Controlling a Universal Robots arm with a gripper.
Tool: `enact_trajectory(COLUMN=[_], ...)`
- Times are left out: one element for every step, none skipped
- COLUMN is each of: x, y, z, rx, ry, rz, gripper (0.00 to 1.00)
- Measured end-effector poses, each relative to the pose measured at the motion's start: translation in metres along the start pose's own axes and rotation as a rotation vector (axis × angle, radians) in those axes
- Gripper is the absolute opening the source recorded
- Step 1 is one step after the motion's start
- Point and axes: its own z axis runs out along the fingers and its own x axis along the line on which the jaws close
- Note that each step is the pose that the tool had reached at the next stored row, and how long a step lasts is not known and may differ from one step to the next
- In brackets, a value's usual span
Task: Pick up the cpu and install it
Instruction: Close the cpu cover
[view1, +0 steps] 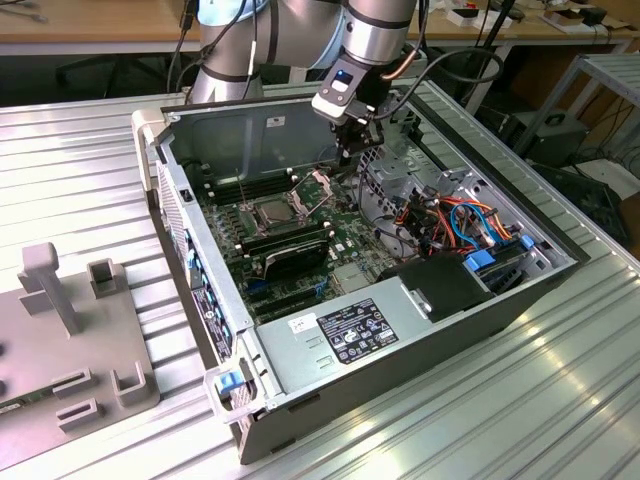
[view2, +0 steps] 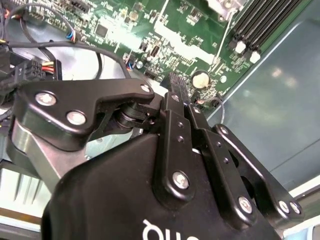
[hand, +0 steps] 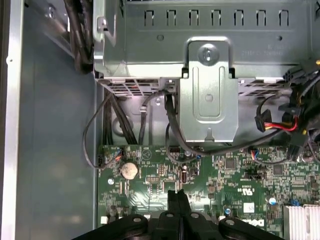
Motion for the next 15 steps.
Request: enact_trajectory(x=[0.0,0.0,-0.0001,-0.0001,0.0,0.0,0.0001,0.0001,0.0001,0.0002,0.0002,0.0002,0.0002,0.0003,0.0003], y=[0.0,0.0001,0.0001,0.0001,0.0,-0.0001,-0.0001,-0.0002,-0.0003,-0.0005,-0.0005,-0.0006,-0.0007,-0.0008,-0.0009], z=[0.0,0.0,0.0004,0.0013,0.0024,0.0038,0.0054,0.0067,0.0092,0.012,0.0137,0.015,0.0165,0.0179,0.0197], rx=[0.0,-0.0001,-0.0001,-0.0001,0.0,0.0,0.0,-0.0001,-0.0001,-0.0001,-0.0001,0.0,-0.0001,-0.0001,0.0], ry=[0.0001,-0.0001,0.0,0.0,-0.0001,0.0,0.0001,0.0,0.0001,0.0001,0.0001,0.0,0.0,0.0,0.0], rz=[0.0,0.0,0.0,0.0,0.0,0.0,0.0,0.0,0.0,0.0,0.0,0.0,0.0,0.0,0.0], gripper=[0.11,0.11,0.11,0.11,0.11,0.11,0.11,0.11,0.11,0.11,0.11,0.11,0.11,0.11,0.11])
